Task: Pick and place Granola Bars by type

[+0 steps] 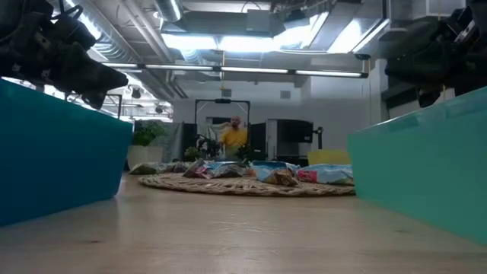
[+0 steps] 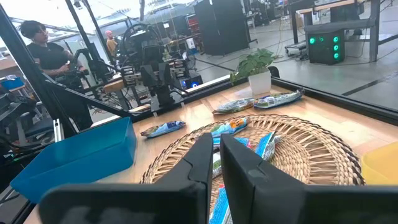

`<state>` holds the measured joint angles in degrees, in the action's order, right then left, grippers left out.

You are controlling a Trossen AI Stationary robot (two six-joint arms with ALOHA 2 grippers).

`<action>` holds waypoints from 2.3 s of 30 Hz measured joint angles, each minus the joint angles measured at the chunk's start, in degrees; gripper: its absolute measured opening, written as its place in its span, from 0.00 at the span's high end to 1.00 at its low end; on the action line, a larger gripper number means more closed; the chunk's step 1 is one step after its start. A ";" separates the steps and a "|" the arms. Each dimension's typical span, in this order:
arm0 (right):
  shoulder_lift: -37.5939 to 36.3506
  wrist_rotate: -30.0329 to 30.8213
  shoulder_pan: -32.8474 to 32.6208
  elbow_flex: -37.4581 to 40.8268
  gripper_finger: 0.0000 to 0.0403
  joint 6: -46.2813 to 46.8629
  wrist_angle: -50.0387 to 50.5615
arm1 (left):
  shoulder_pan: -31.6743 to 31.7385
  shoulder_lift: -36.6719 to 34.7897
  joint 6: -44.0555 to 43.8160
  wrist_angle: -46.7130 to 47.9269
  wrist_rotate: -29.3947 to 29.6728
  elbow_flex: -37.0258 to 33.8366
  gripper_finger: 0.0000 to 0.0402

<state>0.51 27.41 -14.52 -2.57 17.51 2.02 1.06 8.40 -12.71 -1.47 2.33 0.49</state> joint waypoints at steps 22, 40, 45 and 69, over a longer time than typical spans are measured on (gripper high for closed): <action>0.00 0.00 0.00 0.00 0.91 0.00 0.00 | 0.02 0.00 -0.01 0.01 -0.02 0.00 0.92; 0.00 0.01 -0.02 0.00 0.91 0.01 0.00 | 0.02 -0.02 -0.02 0.02 -0.02 0.00 0.92; 0.00 0.00 -0.01 0.00 0.91 0.01 0.00 | 0.02 -0.02 0.00 0.01 -0.02 -0.01 0.92; 0.00 0.01 -0.02 0.02 0.91 4.76 -0.52 | 0.00 0.00 -0.04 -0.36 2.80 -0.02 0.92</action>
<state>0.51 27.42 -14.54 -2.55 22.27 1.51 1.06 8.40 -12.75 -1.83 5.13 0.47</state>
